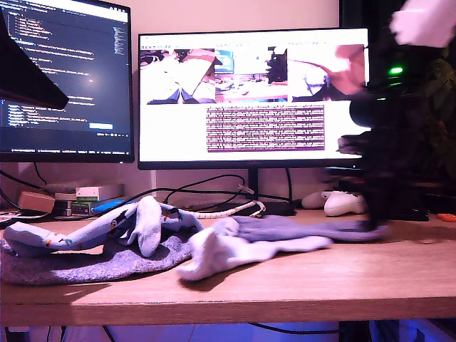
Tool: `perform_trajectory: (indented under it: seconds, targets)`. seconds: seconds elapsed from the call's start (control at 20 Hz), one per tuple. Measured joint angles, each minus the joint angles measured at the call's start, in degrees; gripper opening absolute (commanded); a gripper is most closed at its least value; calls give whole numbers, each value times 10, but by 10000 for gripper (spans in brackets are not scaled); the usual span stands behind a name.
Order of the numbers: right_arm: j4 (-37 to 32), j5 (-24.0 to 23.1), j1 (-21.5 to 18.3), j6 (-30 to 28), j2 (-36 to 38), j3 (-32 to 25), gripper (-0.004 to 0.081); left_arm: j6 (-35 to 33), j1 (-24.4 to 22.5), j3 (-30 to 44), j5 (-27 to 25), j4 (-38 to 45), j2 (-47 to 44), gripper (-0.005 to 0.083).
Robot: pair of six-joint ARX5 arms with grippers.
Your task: Pair up the socks based on colour and pattern, by placing them on top of one another
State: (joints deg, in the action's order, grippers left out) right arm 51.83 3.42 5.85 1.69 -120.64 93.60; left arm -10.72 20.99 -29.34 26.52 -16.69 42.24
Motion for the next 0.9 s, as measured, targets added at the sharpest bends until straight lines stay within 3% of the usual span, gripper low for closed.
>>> perform_trajectory:
  seconds: [0.15, 0.4, 0.65, 0.9]
  targets:
    - [50, -7, -15, 1, 23, -1, -13, 0, 0, 0, 0, 0, 0, -19]
    - [192, -9, 11, 2, 96, -1, -13, 0, 0, 0, 0, 0, 0, -19]
    - [224, -8, 53, 23, 85, -4, -13, 0, 0, 0, 0, 1, 0, -19]
    - [225, -6, 137, 43, 85, -18, -12, 0, 0, 0, 0, 5, 0, -19]
